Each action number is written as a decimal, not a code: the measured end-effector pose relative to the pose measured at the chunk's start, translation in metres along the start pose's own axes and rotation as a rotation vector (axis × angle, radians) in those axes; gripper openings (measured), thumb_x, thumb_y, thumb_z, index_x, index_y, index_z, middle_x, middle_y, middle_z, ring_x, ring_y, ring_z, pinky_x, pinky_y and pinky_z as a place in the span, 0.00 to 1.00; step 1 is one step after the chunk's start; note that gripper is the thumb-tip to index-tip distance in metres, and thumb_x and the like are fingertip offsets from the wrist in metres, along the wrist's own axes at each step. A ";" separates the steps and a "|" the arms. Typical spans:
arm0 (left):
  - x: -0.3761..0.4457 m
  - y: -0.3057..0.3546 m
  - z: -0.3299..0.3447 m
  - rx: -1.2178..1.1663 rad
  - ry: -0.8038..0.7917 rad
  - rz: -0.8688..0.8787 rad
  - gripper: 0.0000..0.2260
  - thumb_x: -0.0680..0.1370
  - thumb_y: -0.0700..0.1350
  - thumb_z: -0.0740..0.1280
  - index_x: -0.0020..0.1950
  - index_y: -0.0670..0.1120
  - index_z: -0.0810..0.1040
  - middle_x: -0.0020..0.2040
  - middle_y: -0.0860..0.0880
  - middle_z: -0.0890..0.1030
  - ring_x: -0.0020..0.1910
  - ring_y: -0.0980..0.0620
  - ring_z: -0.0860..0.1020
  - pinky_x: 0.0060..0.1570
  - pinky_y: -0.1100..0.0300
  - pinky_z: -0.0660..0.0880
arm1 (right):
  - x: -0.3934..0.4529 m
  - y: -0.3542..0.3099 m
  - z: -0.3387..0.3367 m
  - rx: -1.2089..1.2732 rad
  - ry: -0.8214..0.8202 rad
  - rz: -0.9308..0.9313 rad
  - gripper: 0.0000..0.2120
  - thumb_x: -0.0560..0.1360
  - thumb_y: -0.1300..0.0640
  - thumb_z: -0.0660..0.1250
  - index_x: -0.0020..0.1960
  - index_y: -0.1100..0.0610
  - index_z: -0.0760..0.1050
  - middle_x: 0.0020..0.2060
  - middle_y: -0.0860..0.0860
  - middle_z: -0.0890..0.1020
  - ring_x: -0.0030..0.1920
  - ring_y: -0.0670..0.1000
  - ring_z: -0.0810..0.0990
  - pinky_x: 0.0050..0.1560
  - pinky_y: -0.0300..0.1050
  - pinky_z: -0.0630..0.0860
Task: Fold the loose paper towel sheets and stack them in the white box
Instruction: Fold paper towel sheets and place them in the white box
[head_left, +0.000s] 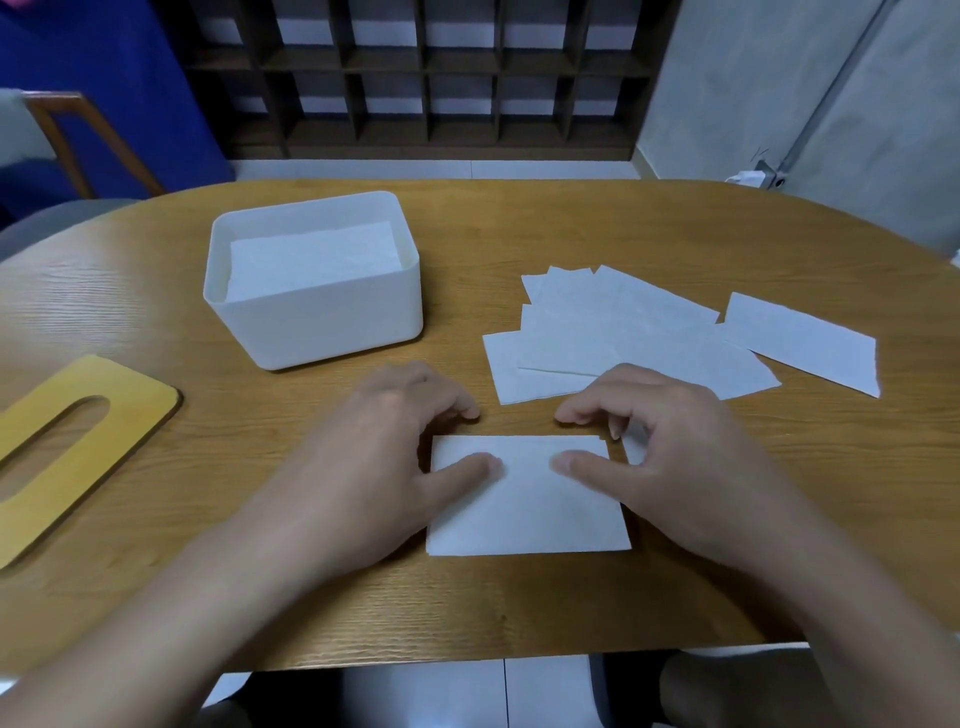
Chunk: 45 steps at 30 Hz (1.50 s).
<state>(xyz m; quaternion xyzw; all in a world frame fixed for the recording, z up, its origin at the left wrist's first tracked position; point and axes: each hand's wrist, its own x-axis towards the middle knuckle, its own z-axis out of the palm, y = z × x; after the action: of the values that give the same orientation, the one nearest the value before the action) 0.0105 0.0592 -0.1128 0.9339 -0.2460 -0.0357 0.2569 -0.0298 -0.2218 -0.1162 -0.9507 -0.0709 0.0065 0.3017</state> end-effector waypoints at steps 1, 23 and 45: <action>0.000 0.001 0.001 0.029 -0.048 -0.012 0.24 0.76 0.71 0.72 0.68 0.63 0.78 0.59 0.66 0.74 0.63 0.62 0.72 0.62 0.56 0.75 | -0.001 -0.001 0.001 -0.021 -0.045 0.005 0.16 0.76 0.38 0.77 0.62 0.36 0.82 0.51 0.33 0.80 0.58 0.39 0.76 0.48 0.31 0.71; 0.022 -0.003 0.010 -0.917 0.166 -0.100 0.12 0.75 0.41 0.83 0.54 0.47 0.83 0.44 0.46 0.83 0.43 0.51 0.80 0.45 0.56 0.77 | 0.021 -0.022 0.014 0.652 0.155 0.059 0.03 0.82 0.56 0.75 0.51 0.52 0.82 0.41 0.57 0.84 0.38 0.55 0.80 0.40 0.51 0.75; 0.026 -0.011 0.027 -0.980 0.309 -0.066 0.09 0.75 0.35 0.71 0.50 0.44 0.74 0.45 0.38 0.79 0.40 0.47 0.73 0.41 0.51 0.70 | 0.045 -0.039 0.048 0.832 0.256 0.120 0.09 0.77 0.61 0.73 0.55 0.53 0.79 0.47 0.66 0.80 0.49 0.75 0.79 0.44 0.75 0.78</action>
<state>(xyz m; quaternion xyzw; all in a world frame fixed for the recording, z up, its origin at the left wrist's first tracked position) 0.0330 0.0424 -0.1405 0.7054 -0.1298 -0.0167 0.6966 0.0065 -0.1566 -0.1316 -0.7440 0.0313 -0.0657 0.6642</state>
